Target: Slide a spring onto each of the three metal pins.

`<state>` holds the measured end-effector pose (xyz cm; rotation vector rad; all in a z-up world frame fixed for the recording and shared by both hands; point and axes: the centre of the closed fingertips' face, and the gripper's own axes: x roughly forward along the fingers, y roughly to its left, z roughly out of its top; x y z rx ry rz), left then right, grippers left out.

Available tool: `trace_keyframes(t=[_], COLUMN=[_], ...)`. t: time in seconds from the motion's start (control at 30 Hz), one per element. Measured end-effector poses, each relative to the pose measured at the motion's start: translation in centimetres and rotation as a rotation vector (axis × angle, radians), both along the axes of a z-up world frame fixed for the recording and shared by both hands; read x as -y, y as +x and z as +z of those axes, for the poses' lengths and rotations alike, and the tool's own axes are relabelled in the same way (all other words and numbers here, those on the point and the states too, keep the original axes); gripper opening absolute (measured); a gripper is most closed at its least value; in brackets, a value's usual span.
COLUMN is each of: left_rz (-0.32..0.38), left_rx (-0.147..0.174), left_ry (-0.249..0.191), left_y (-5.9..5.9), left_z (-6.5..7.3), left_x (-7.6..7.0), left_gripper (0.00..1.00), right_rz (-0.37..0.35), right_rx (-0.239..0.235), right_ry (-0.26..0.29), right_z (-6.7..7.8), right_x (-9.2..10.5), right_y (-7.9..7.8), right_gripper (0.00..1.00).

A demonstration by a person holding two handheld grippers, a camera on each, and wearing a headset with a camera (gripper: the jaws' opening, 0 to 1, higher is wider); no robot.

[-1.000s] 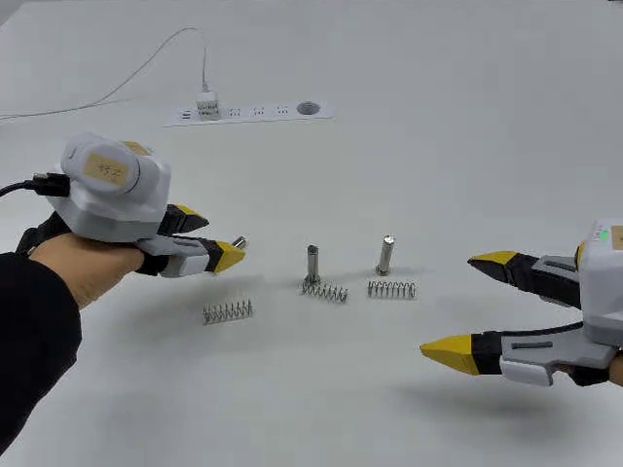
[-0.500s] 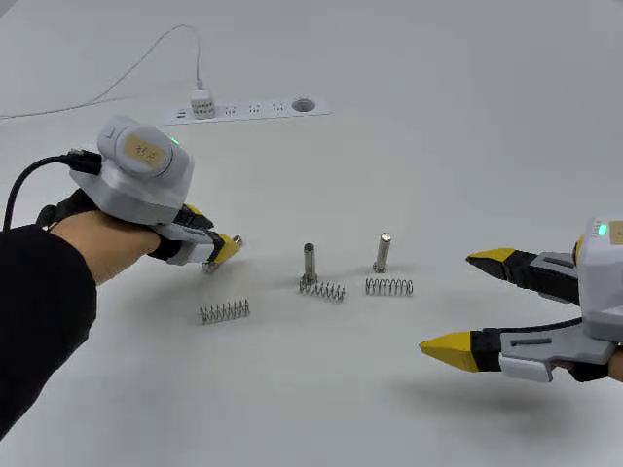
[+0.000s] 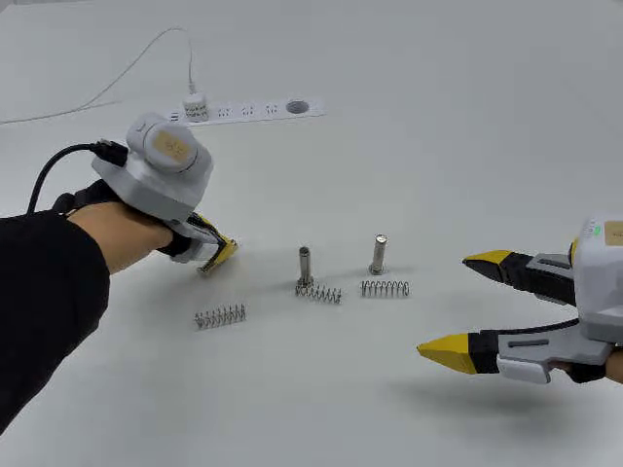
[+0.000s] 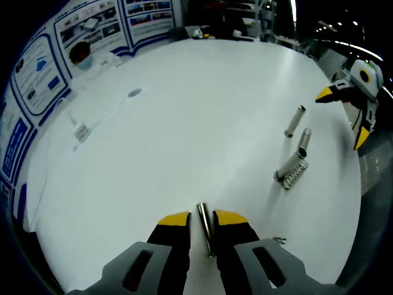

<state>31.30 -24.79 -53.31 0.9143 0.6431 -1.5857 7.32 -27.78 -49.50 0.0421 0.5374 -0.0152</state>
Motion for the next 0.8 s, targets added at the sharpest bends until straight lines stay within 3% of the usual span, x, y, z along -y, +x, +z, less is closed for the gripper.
trace_keyframes(t=[0.17, 0.2, 0.57, 0.6, 0.8], left_rz=[0.009, 0.013, -0.006, 0.0, -0.005], left_rx=[0.004, 0.01, 0.03, 0.032, 0.046], left_ry=[0.045, 0.071, 0.194, 0.221, 0.255], left_y=[-0.1, 0.0, -0.3, -0.3, -0.3], left_z=[-0.2, -0.4, -0.8, -1.0, -1.2], left_x=[0.2, 0.0, 0.2, 0.0, 0.4], left_gripper=[0.13, 0.12, 0.12, 0.11, 0.12], right_rz=[0.001, 0.001, -0.002, -0.003, -0.003], right_rx=[0.001, 0.004, 0.006, 0.006, 0.005], right_ry=[0.001, 0.002, 0.004, 0.004, 0.005], right_z=[0.0, 0.0, 0.0, 0.0, 0.0], right_x=[0.0, 0.0, 0.1, 0.1, 0.1], right_y=[-0.1, 0.0, 0.0, -0.1, -0.1], right_gripper=[0.74, 0.74, 0.73, 0.73, 0.73])
